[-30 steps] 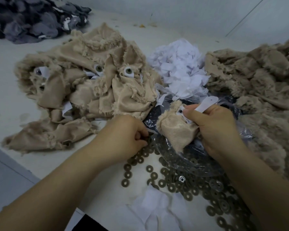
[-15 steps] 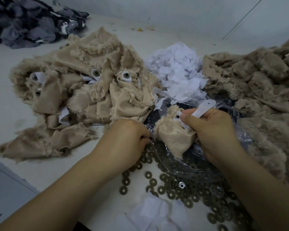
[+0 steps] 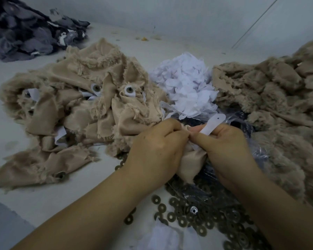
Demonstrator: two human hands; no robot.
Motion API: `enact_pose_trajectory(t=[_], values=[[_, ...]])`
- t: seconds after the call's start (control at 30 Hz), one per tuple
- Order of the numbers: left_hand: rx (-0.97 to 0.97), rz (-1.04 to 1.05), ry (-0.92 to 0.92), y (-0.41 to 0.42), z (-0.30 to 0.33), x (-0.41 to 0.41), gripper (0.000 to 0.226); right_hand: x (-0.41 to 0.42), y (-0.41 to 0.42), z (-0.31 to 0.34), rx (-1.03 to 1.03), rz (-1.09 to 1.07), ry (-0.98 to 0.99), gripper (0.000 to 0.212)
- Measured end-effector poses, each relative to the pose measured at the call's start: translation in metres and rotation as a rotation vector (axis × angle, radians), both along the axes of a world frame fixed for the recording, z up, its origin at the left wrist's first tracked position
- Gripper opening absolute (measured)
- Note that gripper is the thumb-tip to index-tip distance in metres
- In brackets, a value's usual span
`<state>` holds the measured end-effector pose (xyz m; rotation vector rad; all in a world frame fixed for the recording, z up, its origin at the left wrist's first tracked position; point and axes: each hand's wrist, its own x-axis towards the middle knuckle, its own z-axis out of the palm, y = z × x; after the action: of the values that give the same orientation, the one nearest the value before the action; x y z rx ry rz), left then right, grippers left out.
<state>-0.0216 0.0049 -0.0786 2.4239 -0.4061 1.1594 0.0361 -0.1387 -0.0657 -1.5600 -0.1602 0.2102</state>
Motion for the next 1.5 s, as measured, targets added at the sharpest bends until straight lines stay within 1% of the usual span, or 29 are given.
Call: enact_pose_trajectory(t=[0.07,0.2,0.27,0.3,0.4,0.47,0.57,0.67,0.73,0.87,1.0,1.17,1.37,1.47,1.5], values=[[-0.115,-0.046,0.044,0.002,-0.003,-0.001,0.008,-0.001,0.001,0.000,0.014,0.011,0.027,0.007],[-0.551,-0.155,0.223,0.005,-0.003,0.000,0.008,-0.005,0.003,0.002,-0.015,0.019,0.009,0.015],[-0.673,-0.185,0.271,0.007,-0.004,0.003,0.013,-0.006,0.003,0.003,-0.039,0.012,-0.025,0.015],[-0.694,-0.184,0.288,0.008,-0.004,0.004,0.016,-0.006,0.004,0.003,-0.038,0.011,-0.038,0.015],[-0.638,-0.161,0.284,0.010,-0.003,0.005,0.021,-0.008,0.004,0.004,-0.056,0.018,-0.093,0.014],[-0.550,-0.150,0.217,0.010,-0.005,0.004,0.018,-0.009,0.004,0.005,-0.094,0.033,-0.140,0.014],[-0.381,-0.073,0.133,0.009,-0.005,0.003,0.019,-0.010,0.004,0.005,-0.121,0.057,-0.194,0.015],[-0.255,-0.037,0.112,0.009,-0.007,0.002,0.020,-0.011,0.005,0.004,-0.135,0.050,-0.237,0.020],[-0.214,-0.028,0.107,0.008,-0.008,0.002,0.018,-0.012,0.006,0.004,-0.122,0.057,-0.252,0.024],[-0.193,-0.027,0.106,0.004,-0.010,0.002,0.016,-0.012,0.006,0.001,-0.092,0.068,-0.252,0.022],[-0.196,-0.042,0.132,0.003,-0.011,0.003,0.014,-0.011,0.006,-0.002,-0.143,0.067,-0.286,0.014],[-0.184,-0.049,0.127,0.002,-0.011,0.003,0.012,-0.013,0.006,-0.003,-0.087,0.064,-0.231,0.009],[-0.191,-0.064,0.125,0.004,-0.012,0.003,0.009,-0.016,0.008,-0.004,-0.024,0.079,-0.205,0.020],[-0.221,-0.074,0.074,0.007,-0.010,0.003,0.008,-0.013,0.007,0.000,-0.033,0.091,-0.251,0.025],[-0.233,-0.062,0.049,0.008,-0.009,0.002,0.010,-0.012,0.007,0.003,-0.016,0.093,-0.236,0.028]])
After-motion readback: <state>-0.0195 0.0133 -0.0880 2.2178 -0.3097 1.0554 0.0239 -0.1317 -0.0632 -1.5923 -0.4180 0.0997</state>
